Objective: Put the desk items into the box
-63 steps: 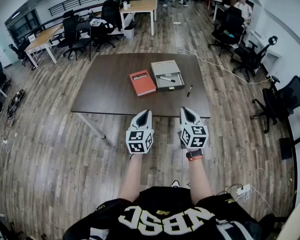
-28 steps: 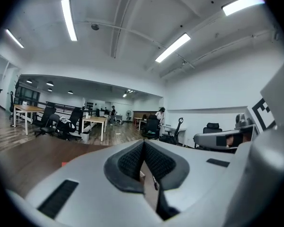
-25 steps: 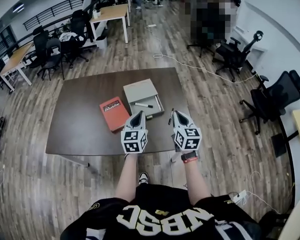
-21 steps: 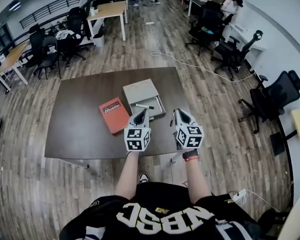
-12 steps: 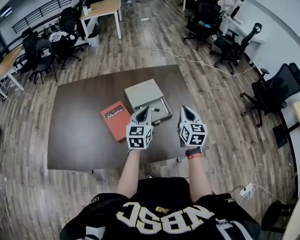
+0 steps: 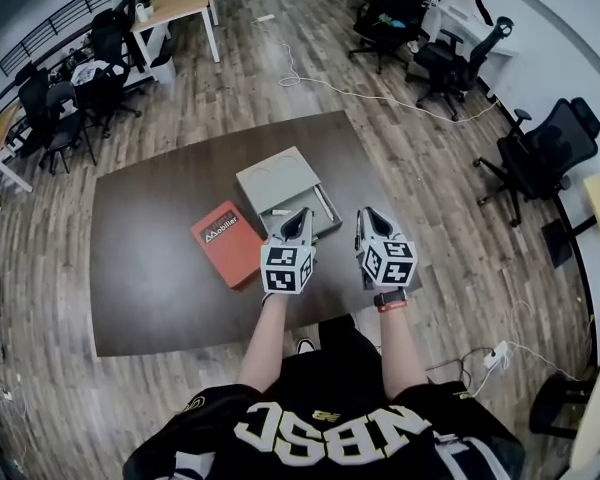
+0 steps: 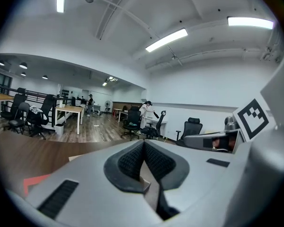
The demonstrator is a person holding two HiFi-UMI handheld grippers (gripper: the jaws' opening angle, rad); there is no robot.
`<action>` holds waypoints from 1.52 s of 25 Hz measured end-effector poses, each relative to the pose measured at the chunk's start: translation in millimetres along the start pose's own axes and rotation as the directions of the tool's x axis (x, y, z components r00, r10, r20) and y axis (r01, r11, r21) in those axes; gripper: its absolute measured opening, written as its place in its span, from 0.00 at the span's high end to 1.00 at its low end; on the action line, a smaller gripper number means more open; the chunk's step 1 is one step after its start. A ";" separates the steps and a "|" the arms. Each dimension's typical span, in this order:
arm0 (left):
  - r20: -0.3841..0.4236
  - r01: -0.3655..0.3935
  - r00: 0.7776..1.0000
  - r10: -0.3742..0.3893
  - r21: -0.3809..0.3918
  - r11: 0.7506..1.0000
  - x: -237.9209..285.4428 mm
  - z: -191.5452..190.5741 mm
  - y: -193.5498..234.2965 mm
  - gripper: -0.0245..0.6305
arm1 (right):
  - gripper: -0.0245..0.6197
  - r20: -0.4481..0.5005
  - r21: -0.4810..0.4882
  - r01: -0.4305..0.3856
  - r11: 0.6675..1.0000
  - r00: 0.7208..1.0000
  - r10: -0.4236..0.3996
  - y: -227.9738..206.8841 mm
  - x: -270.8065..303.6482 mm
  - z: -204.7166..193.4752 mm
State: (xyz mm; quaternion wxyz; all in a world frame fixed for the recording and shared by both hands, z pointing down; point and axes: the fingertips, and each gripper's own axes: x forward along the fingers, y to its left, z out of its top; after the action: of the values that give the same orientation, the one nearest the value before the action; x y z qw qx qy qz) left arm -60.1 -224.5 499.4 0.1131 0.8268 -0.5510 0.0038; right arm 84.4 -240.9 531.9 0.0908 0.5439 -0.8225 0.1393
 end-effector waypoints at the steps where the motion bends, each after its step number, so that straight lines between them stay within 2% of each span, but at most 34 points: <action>1: -0.001 0.003 1.000 -0.003 0.001 1.000 4.6 -1.8 -0.7 0.94 | 0.94 -0.006 0.002 0.000 1.000 1.000 0.000 -3.3 4.3 -2.2; 13: -0.088 0.031 0.996 -0.032 -0.016 0.999 49.3 -35.9 -12.8 0.94 | 0.90 -0.101 0.011 -0.006 1.000 0.995 0.007 -25.3 32.2 -35.4; 23: -0.165 0.037 0.985 -0.043 -0.036 0.999 78.0 -67.9 -22.1 0.94 | 0.86 -0.224 0.043 -0.011 0.999 0.974 0.020 -48.5 47.9 -84.1; 31: -0.222 0.023 0.974 -0.034 -0.053 0.998 93.0 -92.7 -19.2 0.94 | 0.77 -0.351 0.074 0.012 0.997 0.936 0.015 -65.9 64.2 -135.5; 38: -0.279 0.019 0.960 -0.037 -0.064 0.998 102.4 -114.2 -14.9 0.94 | 0.68 -0.460 0.108 0.034 0.994 0.888 0.019 -70.9 79.0 -181.4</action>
State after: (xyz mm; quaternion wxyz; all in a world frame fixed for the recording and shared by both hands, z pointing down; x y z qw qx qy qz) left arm 7.2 -290.4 621.4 0.2148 0.8219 -0.5176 0.1023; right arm 118.3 -276.3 736.3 0.2525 0.5029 -0.7662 0.3103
